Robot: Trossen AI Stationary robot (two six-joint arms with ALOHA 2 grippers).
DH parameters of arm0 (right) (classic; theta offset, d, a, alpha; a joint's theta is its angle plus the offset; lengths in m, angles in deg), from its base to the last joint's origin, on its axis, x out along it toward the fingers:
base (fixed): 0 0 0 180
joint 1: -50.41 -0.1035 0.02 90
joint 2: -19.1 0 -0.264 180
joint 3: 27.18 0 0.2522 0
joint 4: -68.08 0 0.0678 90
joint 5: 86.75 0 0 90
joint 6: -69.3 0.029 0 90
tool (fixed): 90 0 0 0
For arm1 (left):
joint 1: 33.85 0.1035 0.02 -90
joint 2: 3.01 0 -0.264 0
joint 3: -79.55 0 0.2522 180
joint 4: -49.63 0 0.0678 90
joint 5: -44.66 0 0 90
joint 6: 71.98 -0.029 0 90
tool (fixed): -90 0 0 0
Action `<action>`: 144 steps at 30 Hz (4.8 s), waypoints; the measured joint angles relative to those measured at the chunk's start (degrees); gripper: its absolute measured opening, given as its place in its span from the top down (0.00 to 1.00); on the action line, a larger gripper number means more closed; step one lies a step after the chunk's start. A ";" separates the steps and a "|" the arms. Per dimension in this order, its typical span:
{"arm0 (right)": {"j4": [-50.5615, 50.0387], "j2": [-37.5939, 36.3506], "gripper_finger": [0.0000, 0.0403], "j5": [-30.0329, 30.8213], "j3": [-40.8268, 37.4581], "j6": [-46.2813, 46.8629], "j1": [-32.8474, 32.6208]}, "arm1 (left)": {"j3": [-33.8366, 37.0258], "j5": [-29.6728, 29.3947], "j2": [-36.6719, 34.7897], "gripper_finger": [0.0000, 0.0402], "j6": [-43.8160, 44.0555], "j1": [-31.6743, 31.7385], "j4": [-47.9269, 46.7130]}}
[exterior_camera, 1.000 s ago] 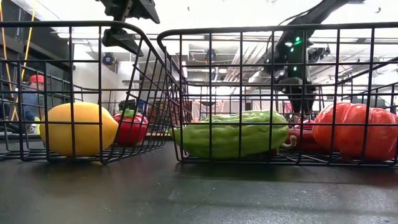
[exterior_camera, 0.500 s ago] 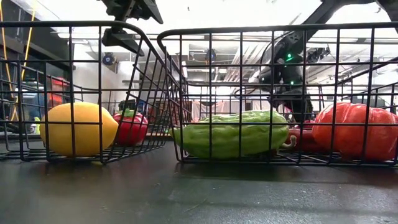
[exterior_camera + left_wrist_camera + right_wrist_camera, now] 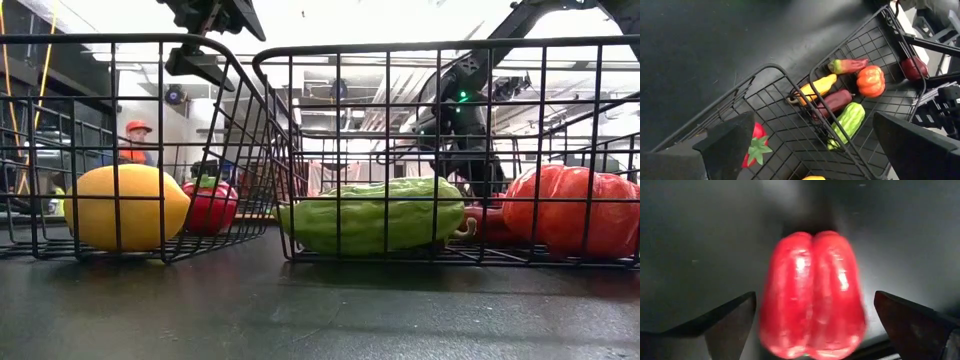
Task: Sort produce into baskets
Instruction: Put the red bell pepper into the right wire basket, then put the red apple into the left wire basket
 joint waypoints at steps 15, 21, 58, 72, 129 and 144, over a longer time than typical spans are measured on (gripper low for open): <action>0.22 -1.98 0.40 1.12 -0.02 2.92 -1.05 | 0.00 -0.01 0.00 0.02 -0.21 2.99 2.30; 2.22 -12.93 0.40 -3.04 -0.02 1.73 -1.87 | 0.00 0.06 0.00 0.02 -1.26 5.85 11.03; 22.74 -31.54 0.28 3.21 0.02 69.50 -68.20 | 0.00 9.79 -12.68 0.02 -13.55 -1.36 11.19; 18.82 -18.00 0.05 -4.23 0.02 62.48 -68.51 | 0.02 -3.86 -13.06 0.02 -6.94 -8.74 13.58; 32.34 -21.59 0.07 -45.45 -29.67 123.16 -101.60 | 0.04 -5.35 -6.84 0.02 -5.14 -8.70 19.19; 39.61 -14.38 0.07 -35.76 -28.78 123.74 -100.42 | 0.04 -5.33 -6.84 0.02 -5.09 -8.70 19.31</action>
